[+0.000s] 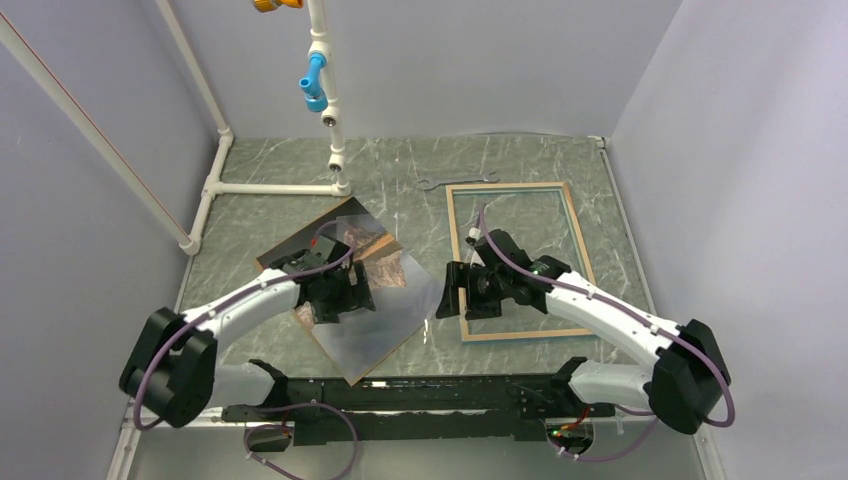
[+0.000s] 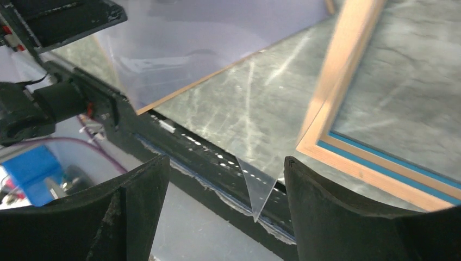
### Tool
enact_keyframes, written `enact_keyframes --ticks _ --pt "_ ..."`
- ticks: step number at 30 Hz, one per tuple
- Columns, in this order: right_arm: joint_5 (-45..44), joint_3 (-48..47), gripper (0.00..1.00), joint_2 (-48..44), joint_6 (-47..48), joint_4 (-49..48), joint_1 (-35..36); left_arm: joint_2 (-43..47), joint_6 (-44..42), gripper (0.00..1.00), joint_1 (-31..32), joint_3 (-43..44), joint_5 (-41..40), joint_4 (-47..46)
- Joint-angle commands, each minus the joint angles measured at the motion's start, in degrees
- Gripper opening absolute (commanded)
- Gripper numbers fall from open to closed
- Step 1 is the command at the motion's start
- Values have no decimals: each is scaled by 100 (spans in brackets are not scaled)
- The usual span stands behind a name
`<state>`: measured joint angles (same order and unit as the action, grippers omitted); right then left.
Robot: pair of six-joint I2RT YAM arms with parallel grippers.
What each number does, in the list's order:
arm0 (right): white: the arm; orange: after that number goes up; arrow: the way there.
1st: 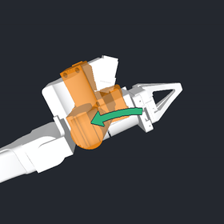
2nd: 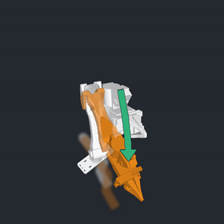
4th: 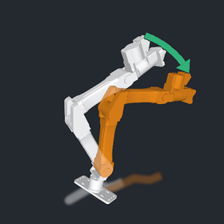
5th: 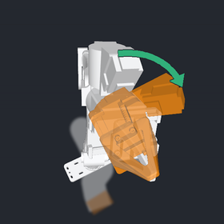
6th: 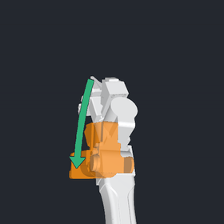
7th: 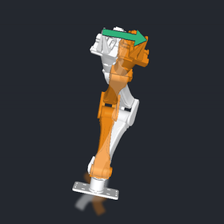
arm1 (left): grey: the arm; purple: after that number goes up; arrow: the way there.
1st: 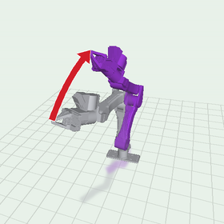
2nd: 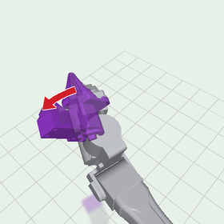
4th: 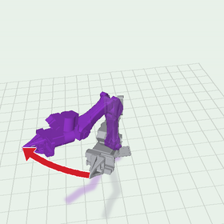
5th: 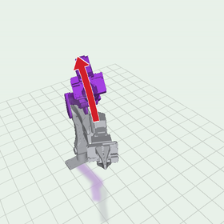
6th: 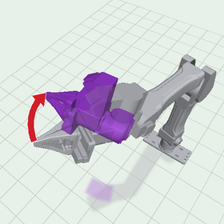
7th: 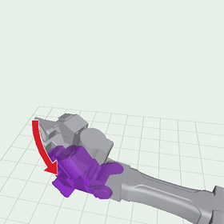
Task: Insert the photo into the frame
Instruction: Pick up the photo frame item at the center of the board.
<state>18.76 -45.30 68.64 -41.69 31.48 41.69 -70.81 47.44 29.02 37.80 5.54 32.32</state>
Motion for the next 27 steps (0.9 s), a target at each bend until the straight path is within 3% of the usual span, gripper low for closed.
enact_keyframes --ticks 1,5,13,20,27 --pt "-772 148 79 -303 -49 380 54 -405 316 94 423 560 384 -395" --pt "-1497 327 82 -312 -86 829 -45 -557 266 96 476 674 131 -133" --pt "-1480 318 84 -134 317 647 -661 -406 172 99 457 763 -301 293" --pt "-410 -111 84 479 1217 111 -1808 -67 -7 99 279 609 -231 187" --pt "1235 -593 82 1525 1466 -537 -2767 490 -87 99 -549 -170 830 -703"
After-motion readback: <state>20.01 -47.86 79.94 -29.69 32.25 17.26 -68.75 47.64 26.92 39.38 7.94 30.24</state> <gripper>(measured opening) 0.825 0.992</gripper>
